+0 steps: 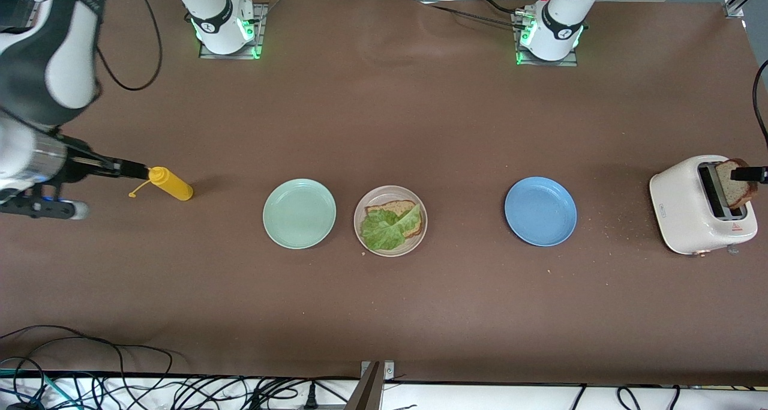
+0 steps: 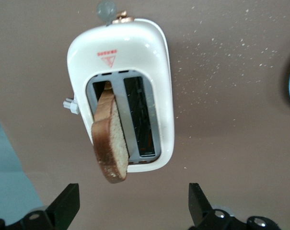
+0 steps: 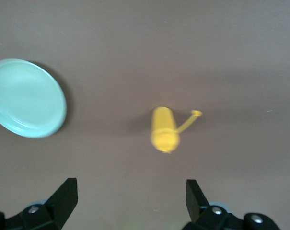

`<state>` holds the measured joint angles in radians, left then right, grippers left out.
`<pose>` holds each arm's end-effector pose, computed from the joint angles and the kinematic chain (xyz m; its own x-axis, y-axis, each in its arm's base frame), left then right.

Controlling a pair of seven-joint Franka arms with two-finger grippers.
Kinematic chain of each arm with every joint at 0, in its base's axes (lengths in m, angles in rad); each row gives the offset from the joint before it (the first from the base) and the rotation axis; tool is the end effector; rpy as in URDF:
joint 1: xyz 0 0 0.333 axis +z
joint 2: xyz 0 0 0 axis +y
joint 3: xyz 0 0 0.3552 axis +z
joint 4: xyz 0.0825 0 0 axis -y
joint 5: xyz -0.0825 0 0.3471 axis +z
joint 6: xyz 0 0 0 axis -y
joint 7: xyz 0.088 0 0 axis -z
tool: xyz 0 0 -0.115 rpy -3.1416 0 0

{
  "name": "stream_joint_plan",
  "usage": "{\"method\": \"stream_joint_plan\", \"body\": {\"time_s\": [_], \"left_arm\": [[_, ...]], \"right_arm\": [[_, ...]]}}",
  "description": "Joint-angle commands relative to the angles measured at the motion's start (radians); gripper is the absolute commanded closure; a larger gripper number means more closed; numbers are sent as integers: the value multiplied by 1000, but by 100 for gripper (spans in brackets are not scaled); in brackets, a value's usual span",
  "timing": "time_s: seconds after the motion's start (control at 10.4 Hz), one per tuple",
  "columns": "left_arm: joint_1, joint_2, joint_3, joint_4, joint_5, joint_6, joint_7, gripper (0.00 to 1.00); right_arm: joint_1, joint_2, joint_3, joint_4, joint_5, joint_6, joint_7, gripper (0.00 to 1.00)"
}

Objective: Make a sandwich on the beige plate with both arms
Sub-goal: 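Withdraw the right gripper from the plate while the left gripper reaches the toaster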

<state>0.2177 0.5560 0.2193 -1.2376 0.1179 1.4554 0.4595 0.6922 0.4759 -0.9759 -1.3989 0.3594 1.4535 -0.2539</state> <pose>0.6050 0.2585 0.4660 0.9224 -0.0254 -0.3855 -0.0541 -0.9965 -0.0639 0.6069 -0.0063 0.5371 0.9759 -0.0129 -0.2176 -0.0185 -0.9995 -0.0237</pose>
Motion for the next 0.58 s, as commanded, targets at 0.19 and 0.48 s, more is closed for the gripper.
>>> {"method": "stream_joint_plan", "body": {"time_s": [0.19,0.48], "left_arm": [[42,-109,-20,-239,19,194,18,0],[46,-137,-20,-310,19,267,18,0]], "right_arm": [[21,-23,-200,-226,126,109,-620,0],[20,-22,-254,-395,298,232,-1066,0]]}}
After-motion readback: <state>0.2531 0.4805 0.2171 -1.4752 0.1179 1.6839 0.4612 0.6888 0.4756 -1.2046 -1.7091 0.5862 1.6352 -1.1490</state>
